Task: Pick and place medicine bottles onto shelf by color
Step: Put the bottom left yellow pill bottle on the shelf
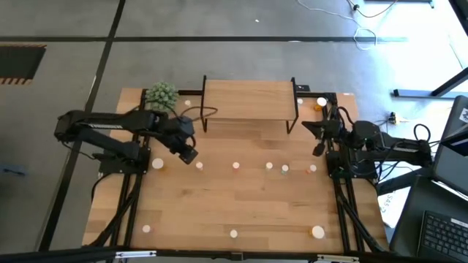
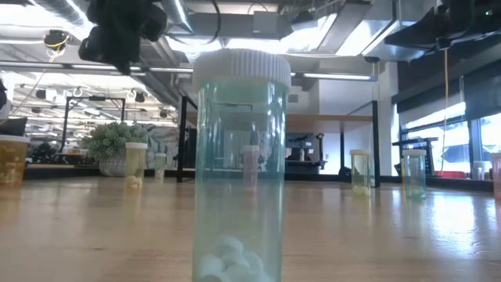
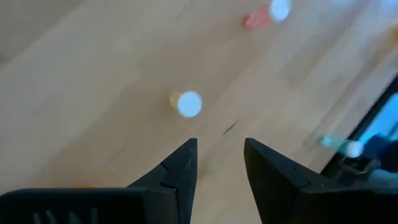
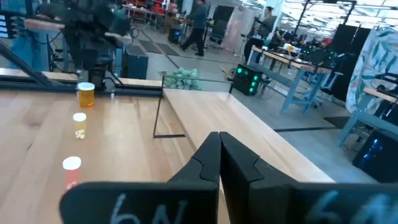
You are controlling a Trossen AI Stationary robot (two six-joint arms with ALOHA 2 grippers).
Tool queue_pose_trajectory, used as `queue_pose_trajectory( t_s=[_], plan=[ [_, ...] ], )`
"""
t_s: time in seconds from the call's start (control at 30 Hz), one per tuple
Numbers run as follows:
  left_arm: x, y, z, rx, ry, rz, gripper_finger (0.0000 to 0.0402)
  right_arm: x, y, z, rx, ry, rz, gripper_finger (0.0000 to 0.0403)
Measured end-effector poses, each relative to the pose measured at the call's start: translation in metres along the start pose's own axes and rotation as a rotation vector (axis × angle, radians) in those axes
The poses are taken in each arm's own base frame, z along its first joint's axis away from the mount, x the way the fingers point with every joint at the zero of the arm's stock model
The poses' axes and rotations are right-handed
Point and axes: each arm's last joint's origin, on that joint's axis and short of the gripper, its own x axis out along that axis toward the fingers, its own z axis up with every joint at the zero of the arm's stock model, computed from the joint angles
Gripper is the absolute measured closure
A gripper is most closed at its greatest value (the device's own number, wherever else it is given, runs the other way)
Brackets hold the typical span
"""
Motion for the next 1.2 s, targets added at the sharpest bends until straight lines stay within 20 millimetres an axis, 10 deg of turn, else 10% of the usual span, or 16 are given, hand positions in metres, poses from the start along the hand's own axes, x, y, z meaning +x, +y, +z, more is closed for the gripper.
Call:
queue_pose_trajectory(
  t_s=[1.2],
  plan=[
    [0.076, -0.021, -0.003, 0.071, 0.035, 0.209, 0.0275, 0.04, -0.001, 0.098, 0.075, 0.237, 0.085, 0.0397]
  ],
)
